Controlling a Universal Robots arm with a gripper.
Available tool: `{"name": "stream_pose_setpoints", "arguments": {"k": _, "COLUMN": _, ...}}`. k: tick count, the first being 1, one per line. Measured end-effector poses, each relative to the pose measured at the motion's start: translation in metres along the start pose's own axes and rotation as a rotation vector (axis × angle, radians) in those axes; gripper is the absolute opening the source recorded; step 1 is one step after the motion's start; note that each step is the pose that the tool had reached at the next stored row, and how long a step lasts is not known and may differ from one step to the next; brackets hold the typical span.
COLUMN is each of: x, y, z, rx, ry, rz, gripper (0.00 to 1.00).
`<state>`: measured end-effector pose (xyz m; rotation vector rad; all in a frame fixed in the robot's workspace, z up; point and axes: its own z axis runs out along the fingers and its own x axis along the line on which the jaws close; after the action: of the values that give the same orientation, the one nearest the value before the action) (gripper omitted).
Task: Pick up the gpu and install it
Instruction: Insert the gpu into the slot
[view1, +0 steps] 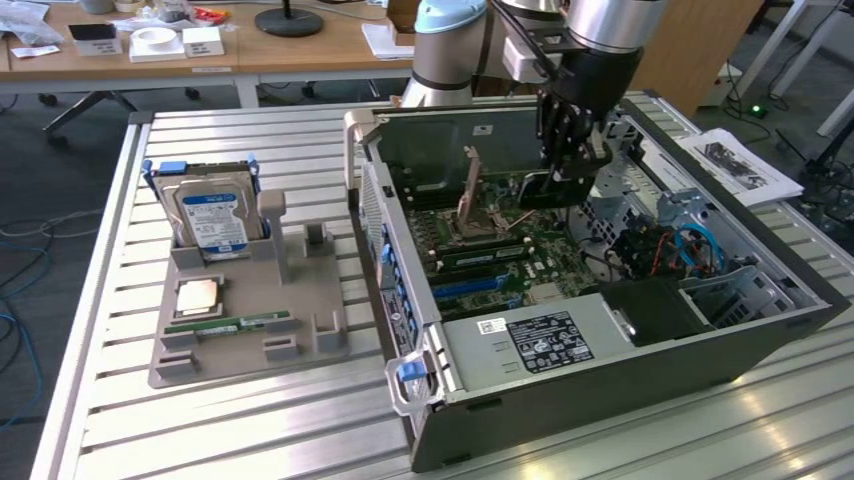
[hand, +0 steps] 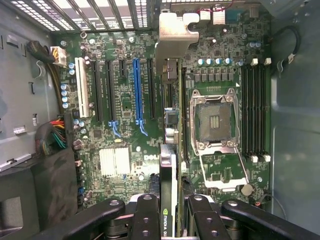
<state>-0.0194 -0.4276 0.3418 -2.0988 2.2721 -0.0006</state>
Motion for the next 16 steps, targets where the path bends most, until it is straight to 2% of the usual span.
{"name": "stream_pose_setpoints", "arguments": {"k": 16, "x": 0.0001, "y": 0.0001, "z": 0.0036, "rx": -0.0001, "ry": 0.0002, "rz": 0.0, "gripper": 0.27}}
